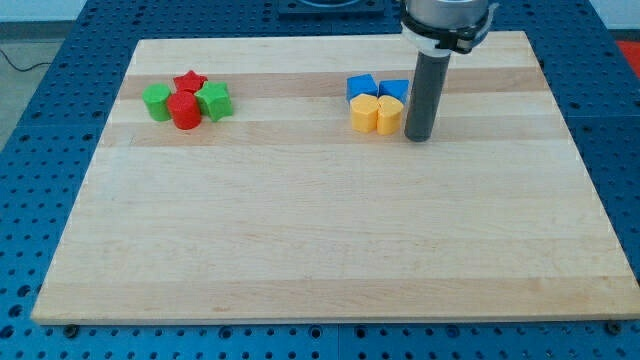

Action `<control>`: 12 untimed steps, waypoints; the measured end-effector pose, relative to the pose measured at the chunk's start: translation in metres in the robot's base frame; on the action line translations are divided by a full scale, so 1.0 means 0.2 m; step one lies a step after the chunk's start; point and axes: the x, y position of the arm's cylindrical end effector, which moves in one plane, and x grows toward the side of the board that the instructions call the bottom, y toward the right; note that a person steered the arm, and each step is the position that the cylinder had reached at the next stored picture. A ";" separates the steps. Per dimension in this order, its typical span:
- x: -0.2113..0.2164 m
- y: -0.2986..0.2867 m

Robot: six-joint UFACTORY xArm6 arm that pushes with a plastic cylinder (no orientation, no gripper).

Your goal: Move the yellow heart and blue triangle to the top right of the board

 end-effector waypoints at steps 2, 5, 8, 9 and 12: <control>-0.05 0.00; 0.13 -0.35; -0.04 -0.42; -0.15 -0.33; -0.29 -0.28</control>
